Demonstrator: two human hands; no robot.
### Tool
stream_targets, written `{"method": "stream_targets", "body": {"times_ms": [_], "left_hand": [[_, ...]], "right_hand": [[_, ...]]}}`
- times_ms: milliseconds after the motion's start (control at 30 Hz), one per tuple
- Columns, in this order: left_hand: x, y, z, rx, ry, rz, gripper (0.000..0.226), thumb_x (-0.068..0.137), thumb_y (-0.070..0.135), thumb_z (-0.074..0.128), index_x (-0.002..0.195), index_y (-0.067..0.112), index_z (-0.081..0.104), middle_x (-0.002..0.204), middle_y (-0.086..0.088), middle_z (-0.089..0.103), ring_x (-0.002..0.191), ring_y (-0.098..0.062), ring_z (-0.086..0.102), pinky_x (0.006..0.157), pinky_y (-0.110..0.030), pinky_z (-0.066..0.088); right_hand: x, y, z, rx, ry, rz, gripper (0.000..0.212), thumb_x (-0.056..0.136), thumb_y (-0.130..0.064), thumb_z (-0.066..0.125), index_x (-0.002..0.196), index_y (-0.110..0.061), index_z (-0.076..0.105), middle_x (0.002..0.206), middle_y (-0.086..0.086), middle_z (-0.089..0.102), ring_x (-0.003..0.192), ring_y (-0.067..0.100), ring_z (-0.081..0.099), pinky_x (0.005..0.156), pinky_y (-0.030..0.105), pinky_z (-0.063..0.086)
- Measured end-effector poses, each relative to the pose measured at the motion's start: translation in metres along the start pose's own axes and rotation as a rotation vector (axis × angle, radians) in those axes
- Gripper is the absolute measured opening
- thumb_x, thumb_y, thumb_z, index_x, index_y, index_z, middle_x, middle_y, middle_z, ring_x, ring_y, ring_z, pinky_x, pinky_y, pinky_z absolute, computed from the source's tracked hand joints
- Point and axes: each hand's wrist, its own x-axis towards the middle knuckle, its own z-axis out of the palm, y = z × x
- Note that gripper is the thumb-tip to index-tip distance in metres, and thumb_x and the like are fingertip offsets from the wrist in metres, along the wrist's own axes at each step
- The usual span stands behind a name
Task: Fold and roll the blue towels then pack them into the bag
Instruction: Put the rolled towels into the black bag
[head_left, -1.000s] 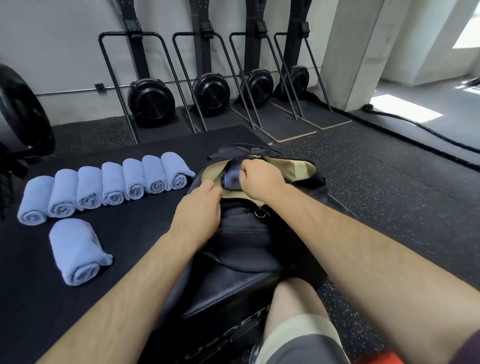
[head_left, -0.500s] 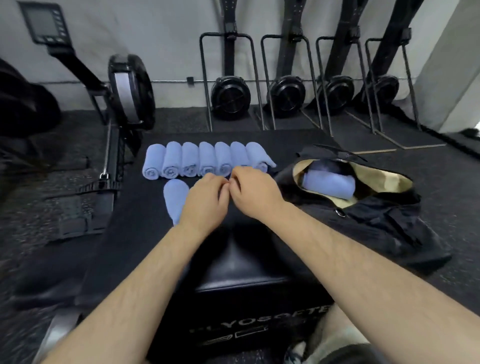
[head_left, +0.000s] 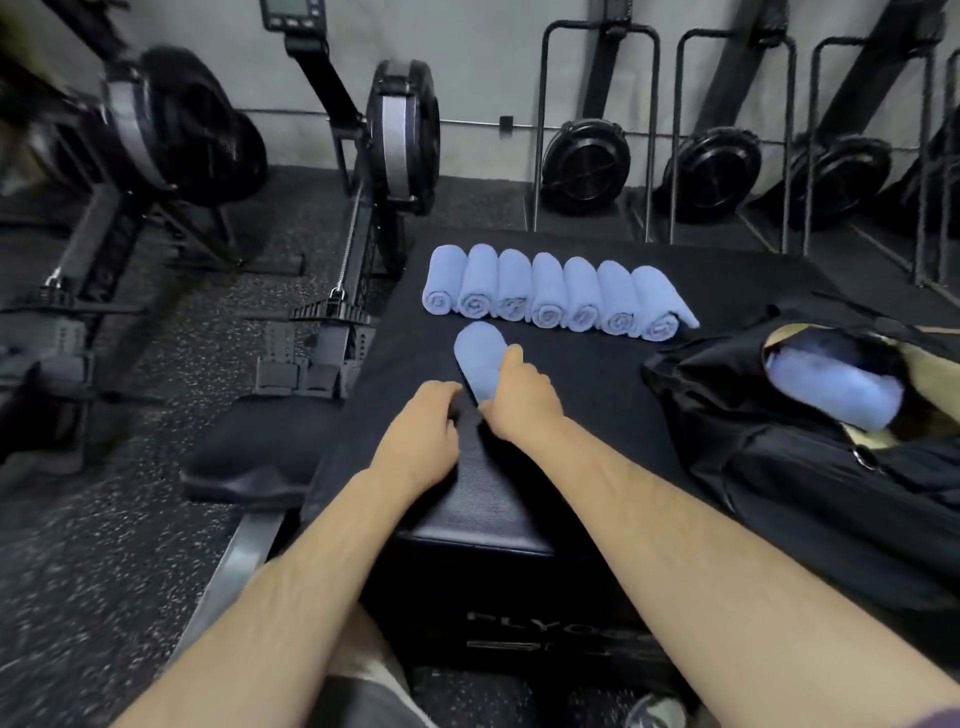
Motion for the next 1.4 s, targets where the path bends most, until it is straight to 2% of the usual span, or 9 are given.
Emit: {"method": "stream_targets", "body": {"times_ms": [233,467,600,800,967,1033,1167,1267,1400], "left_hand": [[0.035,0.039,-0.01,0.366,0.073,0.386,0.079,0.063,0.01,0.078,0.138,0.001,0.056,0.143,-0.016,0.056,0.132,-0.039,0.053,0.106,-0.048,0.044],[0.061,0.124,-0.009,0.519,0.0,0.547,0.053,0.069,0.042,0.069,0.114,0.02,0.052,0.107,0.004,0.065,0.103,-0.021,0.061,0.108,-0.04,0.034],[0.059,0.184,0.009,0.518,-0.023,0.662,0.053,0.071,0.036,0.074,0.113,0.016,0.05,0.104,-0.002,0.065,0.087,-0.027,0.061,0.075,-0.035,0.036],[0.053,0.249,0.041,0.346,0.071,0.744,0.028,0.077,0.021,0.072,0.097,0.01,0.056,0.083,-0.004,0.067,0.06,-0.023,0.057,0.059,-0.031,0.031],[0.053,0.279,0.069,0.249,0.147,0.846,0.051,0.076,0.028,0.077,0.12,0.01,0.058,0.117,-0.005,0.061,0.102,-0.025,0.055,0.079,-0.036,0.045],[0.045,0.289,0.083,0.257,0.194,0.903,0.039,0.08,0.021,0.073,0.113,0.007,0.059,0.113,-0.009,0.059,0.094,-0.03,0.055,0.074,-0.041,0.05],[0.035,0.297,0.116,0.365,-0.019,0.952,0.022,0.089,0.013,0.056,0.11,0.012,0.062,0.107,-0.005,0.059,0.062,-0.032,0.058,0.048,-0.042,0.046],[0.038,0.296,0.132,0.48,-0.133,0.799,0.044,0.093,0.011,0.048,0.136,0.017,0.05,0.131,-0.001,0.051,0.071,-0.032,0.061,0.051,-0.038,0.039],[0.05,0.294,0.143,0.573,-0.258,0.65,0.053,0.1,0.013,0.041,0.152,0.016,0.031,0.143,-0.003,0.045,0.095,-0.034,0.065,0.07,-0.042,0.05]], "right_hand": [[-0.027,0.031,-0.057,-0.064,0.16,-0.285,0.046,0.08,-0.01,0.06,0.125,-0.018,0.05,0.119,0.004,0.062,0.107,0.03,0.056,0.081,0.042,0.049],[-0.063,0.1,-0.126,-0.314,0.304,-0.384,0.051,0.076,-0.011,0.065,0.127,-0.015,0.057,0.119,0.006,0.065,0.103,0.032,0.061,0.082,0.043,0.048],[-0.08,0.125,-0.152,-0.602,0.329,-0.338,0.059,0.061,-0.028,0.078,0.114,-0.01,0.06,0.108,0.008,0.064,0.093,0.031,0.063,0.084,0.041,0.045],[-0.102,0.162,-0.195,-0.555,0.339,-0.23,0.043,0.084,-0.034,0.061,0.122,-0.017,0.049,0.11,0.0,0.066,0.095,0.026,0.065,0.067,0.038,0.041],[-0.108,0.215,-0.223,-0.606,0.389,-0.089,0.067,0.089,-0.038,0.063,0.148,-0.026,0.034,0.122,0.003,0.056,0.103,0.032,0.062,0.068,0.037,0.034],[-0.102,0.24,-0.229,-0.626,0.399,-0.004,0.065,0.088,-0.035,0.066,0.145,-0.027,0.036,0.122,0.004,0.054,0.103,0.033,0.062,0.069,0.038,0.036],[-0.085,0.276,-0.229,-0.599,0.283,0.117,0.063,0.086,-0.027,0.071,0.14,-0.026,0.038,0.124,0.006,0.051,0.106,0.033,0.059,0.072,0.037,0.037],[-0.069,0.289,-0.219,-0.568,0.201,0.163,0.061,0.084,-0.02,0.071,0.136,-0.025,0.04,0.126,0.007,0.05,0.111,0.034,0.057,0.079,0.039,0.039],[-0.047,0.306,-0.199,-0.539,0.143,0.183,0.056,0.088,-0.022,0.066,0.137,-0.023,0.041,0.129,0.009,0.05,0.114,0.034,0.057,0.078,0.038,0.036]]}}
